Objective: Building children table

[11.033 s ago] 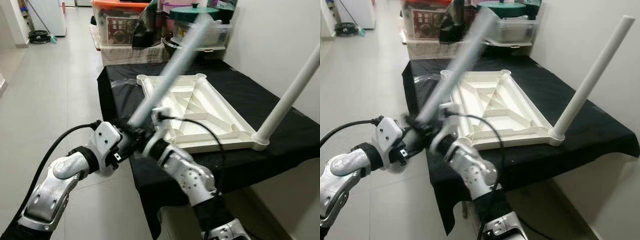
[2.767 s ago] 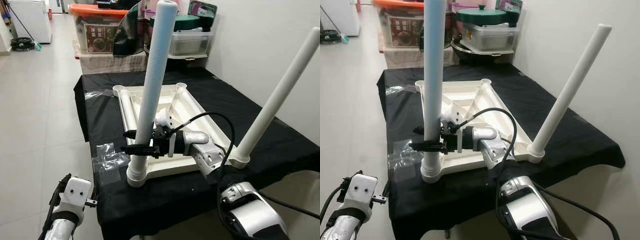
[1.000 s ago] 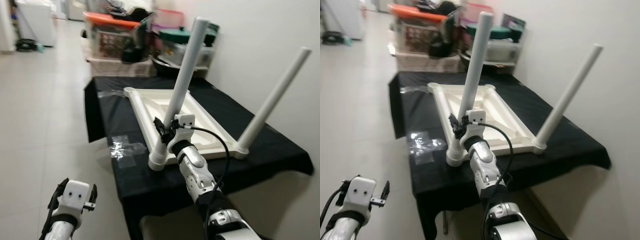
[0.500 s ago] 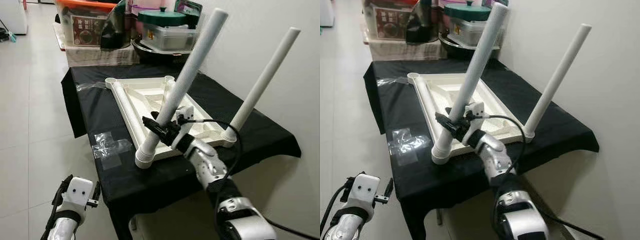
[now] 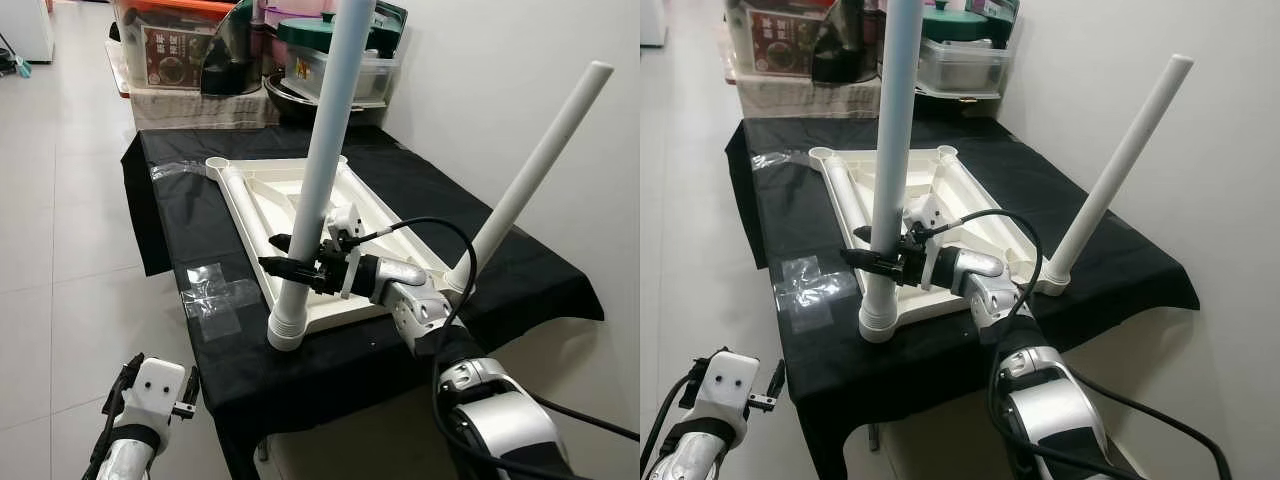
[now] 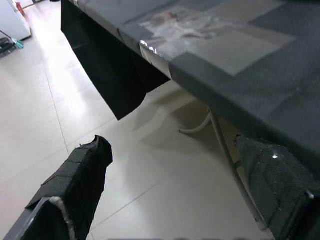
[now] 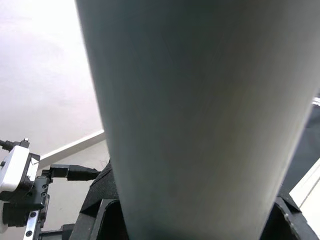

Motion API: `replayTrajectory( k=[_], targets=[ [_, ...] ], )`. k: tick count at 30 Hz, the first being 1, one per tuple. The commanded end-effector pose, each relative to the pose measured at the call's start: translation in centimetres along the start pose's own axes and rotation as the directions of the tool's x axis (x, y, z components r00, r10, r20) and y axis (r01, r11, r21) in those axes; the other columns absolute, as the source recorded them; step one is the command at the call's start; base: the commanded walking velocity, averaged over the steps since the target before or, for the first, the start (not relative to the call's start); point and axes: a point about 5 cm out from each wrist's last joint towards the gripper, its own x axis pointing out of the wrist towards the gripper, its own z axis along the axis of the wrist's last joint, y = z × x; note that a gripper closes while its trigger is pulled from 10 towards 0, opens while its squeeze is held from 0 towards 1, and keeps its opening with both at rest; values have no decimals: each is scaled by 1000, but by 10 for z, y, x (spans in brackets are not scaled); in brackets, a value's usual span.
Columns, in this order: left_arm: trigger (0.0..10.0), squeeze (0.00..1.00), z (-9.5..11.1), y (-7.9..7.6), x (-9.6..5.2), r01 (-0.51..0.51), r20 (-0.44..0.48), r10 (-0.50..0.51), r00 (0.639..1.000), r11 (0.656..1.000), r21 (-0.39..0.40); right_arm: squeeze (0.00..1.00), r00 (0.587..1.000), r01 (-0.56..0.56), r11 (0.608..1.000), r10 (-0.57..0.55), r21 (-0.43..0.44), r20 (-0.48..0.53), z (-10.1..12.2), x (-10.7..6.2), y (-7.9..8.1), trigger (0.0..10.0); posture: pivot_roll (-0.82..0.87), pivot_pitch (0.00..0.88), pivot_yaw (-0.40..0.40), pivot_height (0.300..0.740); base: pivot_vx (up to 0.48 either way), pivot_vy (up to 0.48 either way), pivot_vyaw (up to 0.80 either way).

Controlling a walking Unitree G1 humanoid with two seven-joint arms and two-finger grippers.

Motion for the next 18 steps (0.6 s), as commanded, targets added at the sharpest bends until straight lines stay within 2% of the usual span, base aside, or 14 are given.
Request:
replayTrajectory(
  k=[1,7,15,16,17,18],
  targets=[
    [10000,0,-2,-3,-1,8,-1,-8,1000,1000,9,0,992,-58,992,70,116,-108,-34,-2,11,0,156,0,-192,740,0,0,0],
    [10000,0,-3,-4,-1,13,-4,-13,1000,1000,10,0,996,-18,995,27,103,-90,-43,-9,11,0,144,0,-183,740,0,0,0],
    [10000,0,-4,-4,-1,14,-6,-14,1000,1000,11,0,992,66,995,-57,78,-108,-52,-7,13,0,135,0,-181,740,0,0,0],
    [10000,0,-4,-4,-1,13,-6,-13,1000,1000,9,0,968,236,967,-226,96,-108,-57,-6,7,0,131,0,-180,740,0,0,0],
    [10000,0,-4,-4,-1,13,-6,-13,1000,1000,9,0,968,236,967,-226,96,-108,-57,-6,7,0,131,0,-180,740,0,0,0],
    [10000,0,-4,-4,-1,11,-8,-11,1000,1000,7,0,899,429,898,-413,101,-143,-67,-6,3,0,129,0,-176,740,0,0,0]
  ],
)
